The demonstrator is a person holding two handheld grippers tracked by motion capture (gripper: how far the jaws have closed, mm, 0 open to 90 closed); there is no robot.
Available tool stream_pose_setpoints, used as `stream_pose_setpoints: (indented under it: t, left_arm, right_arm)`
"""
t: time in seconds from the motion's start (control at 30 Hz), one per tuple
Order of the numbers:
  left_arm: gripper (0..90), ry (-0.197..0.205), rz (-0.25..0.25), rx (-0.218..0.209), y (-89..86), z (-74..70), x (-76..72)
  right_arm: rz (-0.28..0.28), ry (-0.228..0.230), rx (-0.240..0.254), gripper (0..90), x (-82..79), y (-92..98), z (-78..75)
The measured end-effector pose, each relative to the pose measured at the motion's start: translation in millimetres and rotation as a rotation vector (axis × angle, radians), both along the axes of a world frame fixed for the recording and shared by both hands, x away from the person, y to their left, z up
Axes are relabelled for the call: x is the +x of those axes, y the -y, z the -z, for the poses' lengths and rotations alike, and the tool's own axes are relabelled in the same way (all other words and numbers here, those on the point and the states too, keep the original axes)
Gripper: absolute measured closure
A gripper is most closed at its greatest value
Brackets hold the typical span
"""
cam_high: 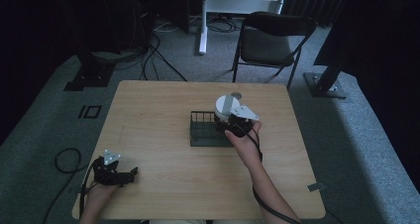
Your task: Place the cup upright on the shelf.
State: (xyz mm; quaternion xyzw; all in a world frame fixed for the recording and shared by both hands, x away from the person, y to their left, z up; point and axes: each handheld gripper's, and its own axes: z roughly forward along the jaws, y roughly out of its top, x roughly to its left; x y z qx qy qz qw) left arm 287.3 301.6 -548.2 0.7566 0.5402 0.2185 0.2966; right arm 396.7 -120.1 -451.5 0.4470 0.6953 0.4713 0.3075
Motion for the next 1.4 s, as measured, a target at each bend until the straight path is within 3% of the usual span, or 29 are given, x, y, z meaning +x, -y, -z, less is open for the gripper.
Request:
stream_pose_setpoints:
  t: [0.33,0.83,1.1,1.13,1.4]
  left_arm:
    - [0.1,0.0,0.0,-0.001,0.1,0.0,0.0]
    - [0.1,0.0,0.0,0.0,0.0,0.0,0.0]
    - [0.1,0.0,0.0,0.0,0.0,0.0,0.0]
    - [0.1,0.0,0.0,0.0,0.0,0.0,0.0]
    - [0.1,0.0,0.0,0.0,0.1,0.0,0.0]
  right_arm:
    - [0.016,-0.03,-0.037,18.3,3.9,-7.9,11.5]
    - [0.002,-0.099,-0.044,18.3,9.9,-14.4,20.3]
    - [0.015,-0.108,-0.07,18.3,11.7,-15.0,20.6]
    - [0.006,-0.123,-0.048,18.3,13.2,-14.0,21.9]
    - [0.001,-0.136,-0.062,18.3,14.0,-14.0,23.4]
